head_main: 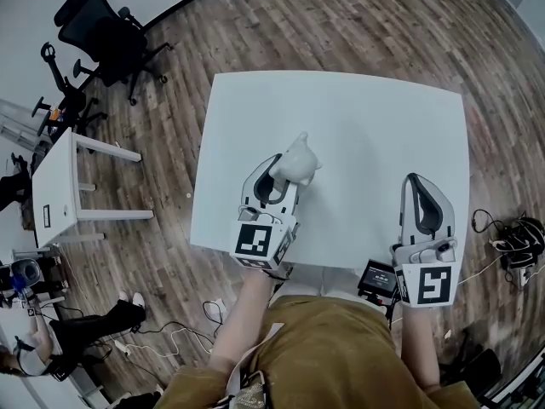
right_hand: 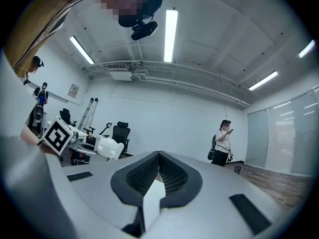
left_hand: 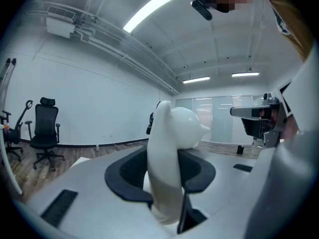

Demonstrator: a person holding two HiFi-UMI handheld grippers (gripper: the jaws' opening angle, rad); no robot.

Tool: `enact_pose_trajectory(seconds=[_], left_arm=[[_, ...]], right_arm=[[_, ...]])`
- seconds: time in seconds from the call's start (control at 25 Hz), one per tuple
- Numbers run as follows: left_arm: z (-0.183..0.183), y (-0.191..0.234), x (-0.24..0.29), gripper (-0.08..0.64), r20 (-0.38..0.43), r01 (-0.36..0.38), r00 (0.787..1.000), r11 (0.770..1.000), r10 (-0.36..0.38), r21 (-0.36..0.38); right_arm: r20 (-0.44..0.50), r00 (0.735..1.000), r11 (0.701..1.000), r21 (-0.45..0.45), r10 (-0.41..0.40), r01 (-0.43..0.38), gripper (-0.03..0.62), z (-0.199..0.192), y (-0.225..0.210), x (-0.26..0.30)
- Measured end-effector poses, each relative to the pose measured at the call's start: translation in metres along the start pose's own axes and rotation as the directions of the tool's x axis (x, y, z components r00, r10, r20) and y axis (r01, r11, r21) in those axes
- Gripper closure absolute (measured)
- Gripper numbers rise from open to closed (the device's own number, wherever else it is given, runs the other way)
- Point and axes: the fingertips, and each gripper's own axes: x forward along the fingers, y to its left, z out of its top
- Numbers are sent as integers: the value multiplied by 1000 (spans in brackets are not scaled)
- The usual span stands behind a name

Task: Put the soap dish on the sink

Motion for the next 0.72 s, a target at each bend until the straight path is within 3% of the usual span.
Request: enact_pose_trajectory(seconds=[0.2,0.4,0.48,0.6,0.72], left_arm=[[-39,11,9,422,-89,4,996,993,-15,-116],[-77,14,16,422,-164,-1,985,955,-49,-297],[-92,16,18,422,-180,-12,981,908,-70,-419],[-118,18,21,422,-199,-42,975,798,-99,-601],[-137,17,22,422,-223,-71,969,746,-106,-662]], right_arm=[[-21,1000,1000,6,7,-7,586,-7,6,1],[-38,999,1000,21,11,-10,586,-15,7,1],[-41,999,1000,23,12,-11,586,-16,8,2],[-55,998,999,30,19,-18,586,-23,10,5],[-77,997,999,30,31,-29,586,-32,13,6]])
